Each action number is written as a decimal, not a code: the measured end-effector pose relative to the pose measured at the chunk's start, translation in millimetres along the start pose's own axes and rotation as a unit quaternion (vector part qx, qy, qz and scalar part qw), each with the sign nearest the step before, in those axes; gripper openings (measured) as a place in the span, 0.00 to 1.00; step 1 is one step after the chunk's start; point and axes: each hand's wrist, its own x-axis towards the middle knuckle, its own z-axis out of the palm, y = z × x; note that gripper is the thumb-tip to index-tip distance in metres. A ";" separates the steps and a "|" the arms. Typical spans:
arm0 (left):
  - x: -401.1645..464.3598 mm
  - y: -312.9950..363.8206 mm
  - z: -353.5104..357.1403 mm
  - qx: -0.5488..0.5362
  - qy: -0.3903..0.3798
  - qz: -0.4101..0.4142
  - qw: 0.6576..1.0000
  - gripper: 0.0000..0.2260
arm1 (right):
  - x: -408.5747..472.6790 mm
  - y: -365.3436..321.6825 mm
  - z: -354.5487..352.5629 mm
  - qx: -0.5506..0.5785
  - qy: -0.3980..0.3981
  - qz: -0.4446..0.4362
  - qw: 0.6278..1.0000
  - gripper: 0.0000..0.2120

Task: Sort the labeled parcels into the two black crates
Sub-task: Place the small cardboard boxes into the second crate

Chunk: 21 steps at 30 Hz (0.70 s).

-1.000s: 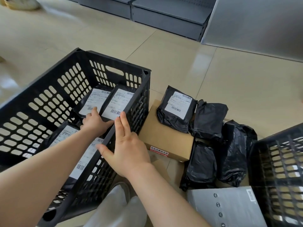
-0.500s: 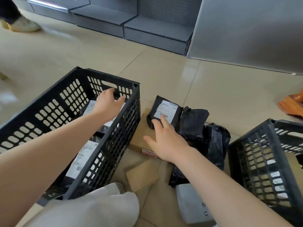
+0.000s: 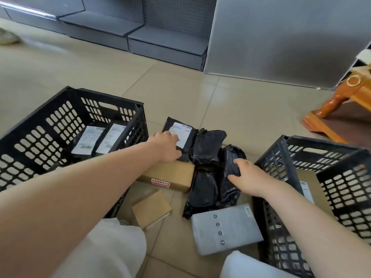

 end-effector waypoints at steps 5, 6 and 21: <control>5.2 25.9 69.7 -0.011 -0.079 -0.041 0.996 0.29 | -3.6 37.3 9.7 0.018 -0.044 0.077 0.996 0.31; 4.5 28.1 84.7 0.000 -0.095 -0.044 0.995 0.30 | -4.2 41.9 10.6 0.019 -0.055 0.085 0.995 0.32; -34.3 -35.2 230.3 -0.026 -0.139 -0.187 0.972 0.42 | -12.5 48.2 8.2 0.079 -0.113 0.094 0.986 0.31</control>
